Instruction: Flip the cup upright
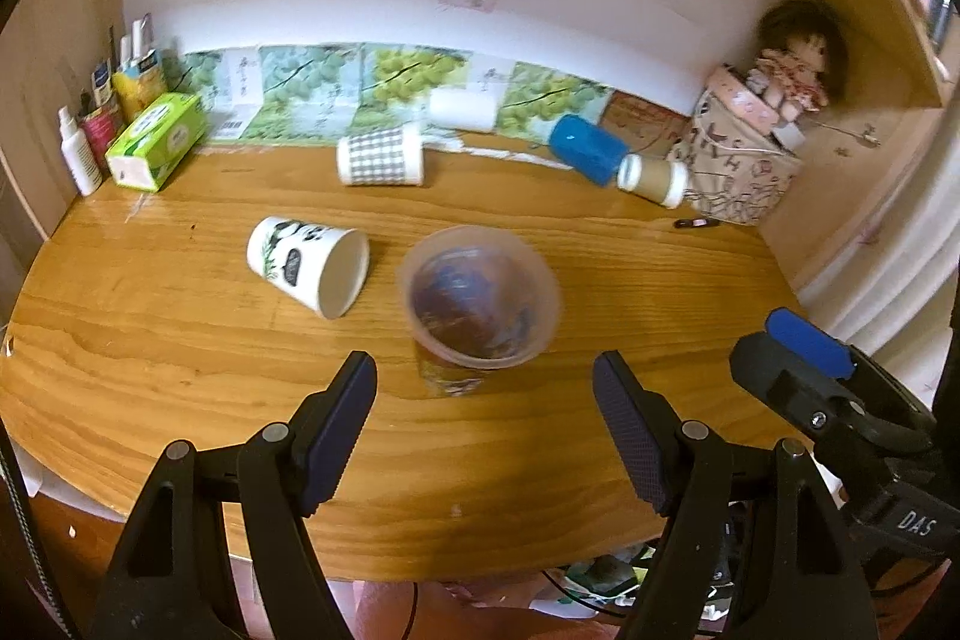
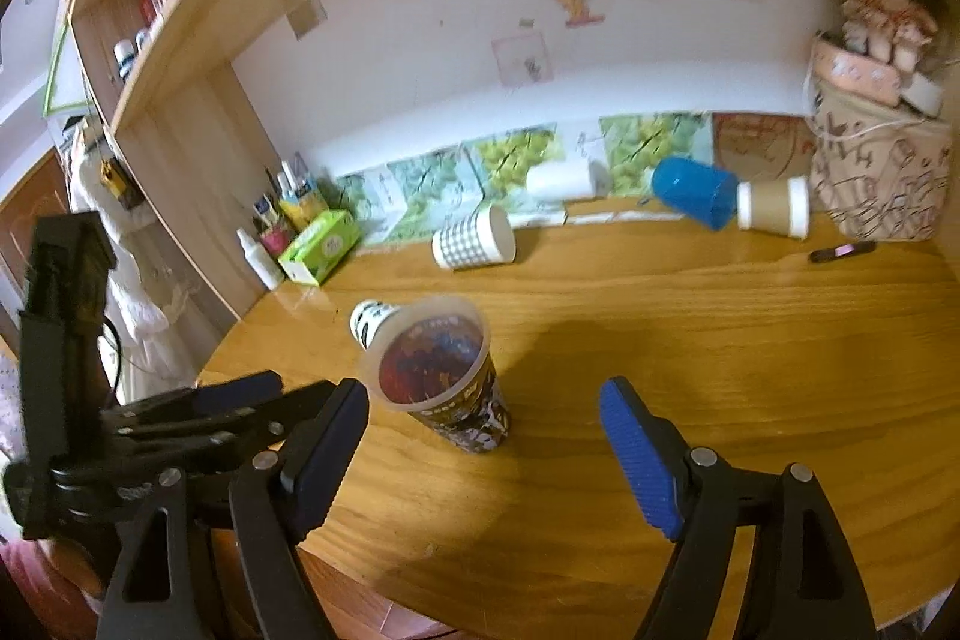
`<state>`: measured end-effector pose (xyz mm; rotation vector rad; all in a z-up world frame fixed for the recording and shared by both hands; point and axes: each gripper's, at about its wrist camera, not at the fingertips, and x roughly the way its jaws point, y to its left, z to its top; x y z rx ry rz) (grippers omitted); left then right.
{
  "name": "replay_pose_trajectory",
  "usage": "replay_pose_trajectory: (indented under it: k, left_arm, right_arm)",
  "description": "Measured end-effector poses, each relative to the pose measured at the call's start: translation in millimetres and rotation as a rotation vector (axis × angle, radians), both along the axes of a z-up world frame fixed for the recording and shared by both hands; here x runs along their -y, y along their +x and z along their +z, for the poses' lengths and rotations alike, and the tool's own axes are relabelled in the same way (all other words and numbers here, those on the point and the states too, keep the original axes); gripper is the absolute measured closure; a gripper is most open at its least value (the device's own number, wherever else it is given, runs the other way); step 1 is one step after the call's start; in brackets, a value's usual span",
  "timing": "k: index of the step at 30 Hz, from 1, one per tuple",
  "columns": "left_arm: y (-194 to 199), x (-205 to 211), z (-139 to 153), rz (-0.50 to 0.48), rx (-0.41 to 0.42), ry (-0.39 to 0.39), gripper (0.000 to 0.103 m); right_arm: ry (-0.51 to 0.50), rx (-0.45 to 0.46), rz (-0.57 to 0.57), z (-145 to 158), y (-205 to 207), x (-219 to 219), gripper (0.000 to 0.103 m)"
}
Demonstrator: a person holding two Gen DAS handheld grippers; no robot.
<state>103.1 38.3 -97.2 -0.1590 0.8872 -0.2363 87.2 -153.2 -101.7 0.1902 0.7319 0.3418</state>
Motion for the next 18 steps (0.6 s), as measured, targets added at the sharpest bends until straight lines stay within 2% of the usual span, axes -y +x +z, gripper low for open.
replay_pose_trajectory:
  k: [3,6,9,14,16,18]
  left_arm:
    - [-7,9,14,-0.005,0.028,-0.002,0.025]
    - [-16,17,32,0.004,0.073,0.033,0.025]
    - [-25,19,49,0.05,0.113,0.06,0.025]
    - [-39,18,68,0.113,0.14,0.045,0.022]
    - [-46,20,72,0.13,0.168,0.072,0.018]
    - [-53,23,75,0.149,0.195,0.103,0.018]
  right_arm:
    - [-0.017,0.021,-0.018,18,-13,8,0.02]
    - [0.016,0.032,-0.052,36,-27,19,0.018]
    - [0.039,0.061,-0.089,49,-40,28,0.015]
    - [0.051,0.086,-0.141,65,-55,39,0.012]
    - [0.053,0.102,-0.153,69,-63,41,0.012]
    - [0.049,0.121,-0.171,72,-70,41,0.008]
